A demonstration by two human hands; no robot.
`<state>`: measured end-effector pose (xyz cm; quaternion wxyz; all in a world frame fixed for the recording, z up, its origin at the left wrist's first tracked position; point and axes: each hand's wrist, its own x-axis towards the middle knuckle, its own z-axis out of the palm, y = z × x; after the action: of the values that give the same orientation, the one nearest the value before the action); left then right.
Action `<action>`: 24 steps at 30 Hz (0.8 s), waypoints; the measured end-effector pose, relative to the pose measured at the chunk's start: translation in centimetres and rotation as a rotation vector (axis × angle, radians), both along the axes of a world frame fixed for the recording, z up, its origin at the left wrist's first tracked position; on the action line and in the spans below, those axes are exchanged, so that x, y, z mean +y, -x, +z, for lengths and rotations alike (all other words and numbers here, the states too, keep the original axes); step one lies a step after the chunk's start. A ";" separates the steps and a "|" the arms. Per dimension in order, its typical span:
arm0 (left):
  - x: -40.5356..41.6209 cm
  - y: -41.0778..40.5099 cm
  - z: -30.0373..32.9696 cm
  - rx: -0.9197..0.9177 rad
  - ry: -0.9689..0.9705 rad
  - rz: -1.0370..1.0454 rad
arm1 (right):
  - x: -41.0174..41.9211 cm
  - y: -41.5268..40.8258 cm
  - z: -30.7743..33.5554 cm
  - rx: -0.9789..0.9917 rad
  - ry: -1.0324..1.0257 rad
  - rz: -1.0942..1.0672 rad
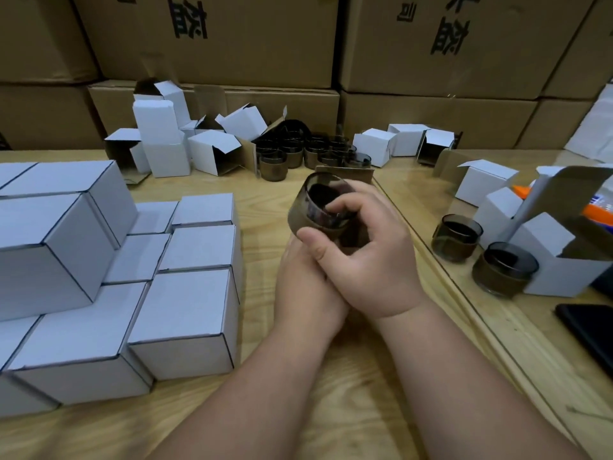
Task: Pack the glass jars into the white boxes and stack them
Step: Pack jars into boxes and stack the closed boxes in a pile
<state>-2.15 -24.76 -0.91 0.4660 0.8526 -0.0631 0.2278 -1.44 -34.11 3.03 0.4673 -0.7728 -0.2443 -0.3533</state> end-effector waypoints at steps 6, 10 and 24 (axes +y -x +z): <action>-0.1 0.9 0.3 0.110 0.189 0.019 | -1.8 -1.6 -1.0 0.122 -0.096 -0.115; 0.0 1.0 0.3 0.117 0.227 0.009 | -2.0 -2.1 -1.5 0.152 -0.126 -0.142; 0.0 1.1 0.4 0.143 0.382 -0.023 | -1.8 -2.1 -1.3 0.289 0.046 -0.116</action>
<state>-3.21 -24.72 -0.46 0.6253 0.7618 0.0046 0.1692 0.68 -35.92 1.70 0.4585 -0.8390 -0.1372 -0.2590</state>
